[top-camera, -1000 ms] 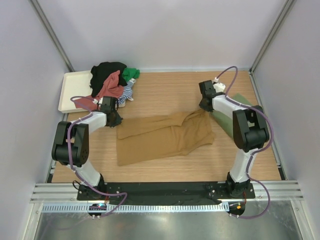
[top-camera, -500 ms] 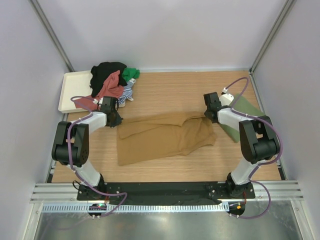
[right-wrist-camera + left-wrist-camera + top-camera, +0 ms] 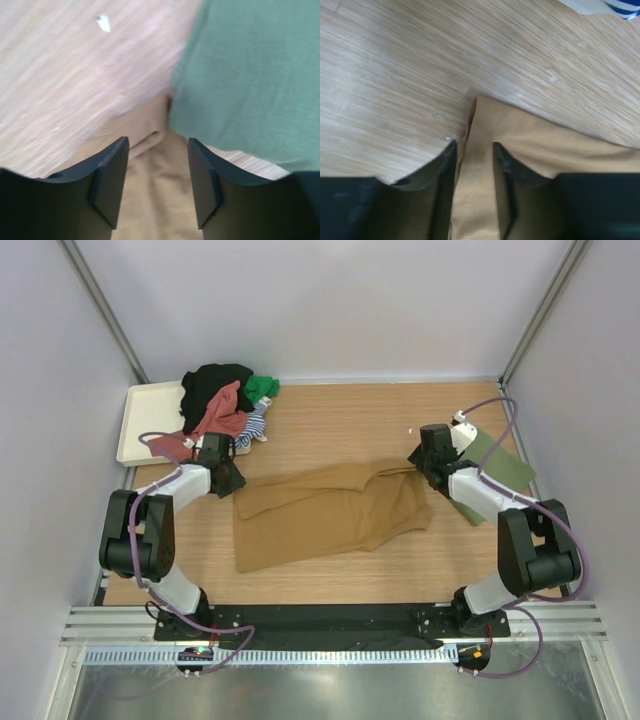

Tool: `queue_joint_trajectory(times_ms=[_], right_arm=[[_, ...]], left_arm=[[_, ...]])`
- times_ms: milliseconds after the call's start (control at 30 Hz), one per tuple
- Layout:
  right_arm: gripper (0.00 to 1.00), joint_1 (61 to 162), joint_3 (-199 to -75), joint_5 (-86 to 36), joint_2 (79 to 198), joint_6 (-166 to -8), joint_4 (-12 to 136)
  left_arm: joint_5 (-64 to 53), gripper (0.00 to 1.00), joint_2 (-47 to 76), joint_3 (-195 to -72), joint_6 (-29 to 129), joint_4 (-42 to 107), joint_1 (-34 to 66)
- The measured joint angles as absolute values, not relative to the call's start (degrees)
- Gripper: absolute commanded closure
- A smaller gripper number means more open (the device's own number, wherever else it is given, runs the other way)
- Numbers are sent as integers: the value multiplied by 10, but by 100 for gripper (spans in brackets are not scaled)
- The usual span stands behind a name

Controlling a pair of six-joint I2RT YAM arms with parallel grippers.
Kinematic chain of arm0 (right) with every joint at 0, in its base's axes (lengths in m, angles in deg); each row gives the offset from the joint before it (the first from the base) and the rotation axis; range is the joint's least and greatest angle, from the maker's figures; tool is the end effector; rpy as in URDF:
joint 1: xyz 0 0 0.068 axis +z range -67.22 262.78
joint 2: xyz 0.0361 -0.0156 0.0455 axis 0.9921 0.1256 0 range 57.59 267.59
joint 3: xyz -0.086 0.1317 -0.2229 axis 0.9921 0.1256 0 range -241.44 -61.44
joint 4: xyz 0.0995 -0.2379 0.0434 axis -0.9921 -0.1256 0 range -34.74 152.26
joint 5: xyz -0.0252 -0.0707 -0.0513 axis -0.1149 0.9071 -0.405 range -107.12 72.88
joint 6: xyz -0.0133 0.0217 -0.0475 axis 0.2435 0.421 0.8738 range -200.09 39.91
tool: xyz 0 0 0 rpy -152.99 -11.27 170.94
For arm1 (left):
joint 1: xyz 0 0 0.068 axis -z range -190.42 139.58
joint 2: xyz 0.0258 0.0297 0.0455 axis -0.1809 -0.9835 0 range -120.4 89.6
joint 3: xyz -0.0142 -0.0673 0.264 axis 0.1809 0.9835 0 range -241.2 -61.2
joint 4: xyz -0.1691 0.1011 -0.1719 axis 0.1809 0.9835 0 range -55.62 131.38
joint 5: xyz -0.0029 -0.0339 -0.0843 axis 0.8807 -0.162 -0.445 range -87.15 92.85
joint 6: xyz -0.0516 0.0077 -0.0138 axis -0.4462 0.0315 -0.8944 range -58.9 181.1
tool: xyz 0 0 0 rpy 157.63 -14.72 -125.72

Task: Fold and stack the tank tops
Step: Fold the tank top

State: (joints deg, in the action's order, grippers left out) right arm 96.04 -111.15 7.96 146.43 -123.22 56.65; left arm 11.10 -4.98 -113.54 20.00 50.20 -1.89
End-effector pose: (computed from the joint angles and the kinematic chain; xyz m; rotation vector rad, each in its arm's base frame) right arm 0.3130 0.0583 0.1945 0.7825 2.1223 0.0019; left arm 0.3178 -0.0424 0.1636 -0.7727 2.4556 -0.1407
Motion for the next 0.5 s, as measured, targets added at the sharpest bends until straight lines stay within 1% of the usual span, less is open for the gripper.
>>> queue_joint_trajectory(times_ms=[100, 167, 267, 333, 500], right_arm=[[52, 960, -1105, 52, 1426, -1218, 582], [54, 960, -1101, 31, 1410, -1208, 589], [53, 961, -1101, -12, 1406, -1195, 592], [50, 964, -1101, -47, 1409, -1190, 592], [50, 1003, -1101, -109, 1426, -1173, 591]], left_arm=[[109, 56, -28, -1135, 201, 514, -19], [108, 54, -14, -1135, 203, 521, -19], [106, 52, 8, -1133, 206, 530, -19], [103, 51, 26, -1126, 207, 534, -18], [93, 50, 91, -1093, 206, 551, 0]])
